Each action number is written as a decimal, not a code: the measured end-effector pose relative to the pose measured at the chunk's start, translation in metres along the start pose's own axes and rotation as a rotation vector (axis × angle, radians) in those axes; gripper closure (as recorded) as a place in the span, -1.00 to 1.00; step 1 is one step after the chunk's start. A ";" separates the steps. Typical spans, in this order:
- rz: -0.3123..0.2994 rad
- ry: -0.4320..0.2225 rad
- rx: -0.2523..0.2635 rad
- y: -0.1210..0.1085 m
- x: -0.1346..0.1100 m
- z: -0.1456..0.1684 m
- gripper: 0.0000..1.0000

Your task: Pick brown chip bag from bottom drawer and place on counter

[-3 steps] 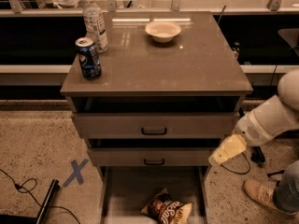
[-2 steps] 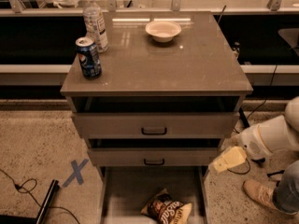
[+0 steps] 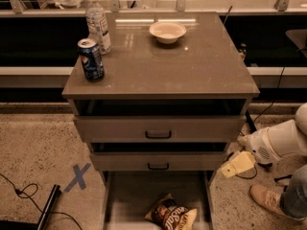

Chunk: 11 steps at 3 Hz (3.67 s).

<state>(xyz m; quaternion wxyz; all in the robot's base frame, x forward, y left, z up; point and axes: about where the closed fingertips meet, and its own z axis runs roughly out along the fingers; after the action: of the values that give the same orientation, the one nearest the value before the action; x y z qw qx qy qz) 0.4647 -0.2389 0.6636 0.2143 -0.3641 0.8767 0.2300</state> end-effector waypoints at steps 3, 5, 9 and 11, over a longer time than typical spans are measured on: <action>-0.305 0.023 -0.132 -0.013 0.024 0.072 -1.00; -0.335 0.054 -0.214 0.004 0.034 0.069 -1.00; 0.003 0.105 -0.132 0.045 0.102 0.141 -1.00; 0.077 0.113 -0.109 0.017 0.118 0.205 -1.00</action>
Offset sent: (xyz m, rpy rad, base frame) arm 0.0022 0.0385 -0.1000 -0.0006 -0.2248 0.5006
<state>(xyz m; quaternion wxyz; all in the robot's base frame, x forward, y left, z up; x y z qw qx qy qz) 0.4193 -0.1774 0.4390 0.1353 -0.3539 0.8868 0.2647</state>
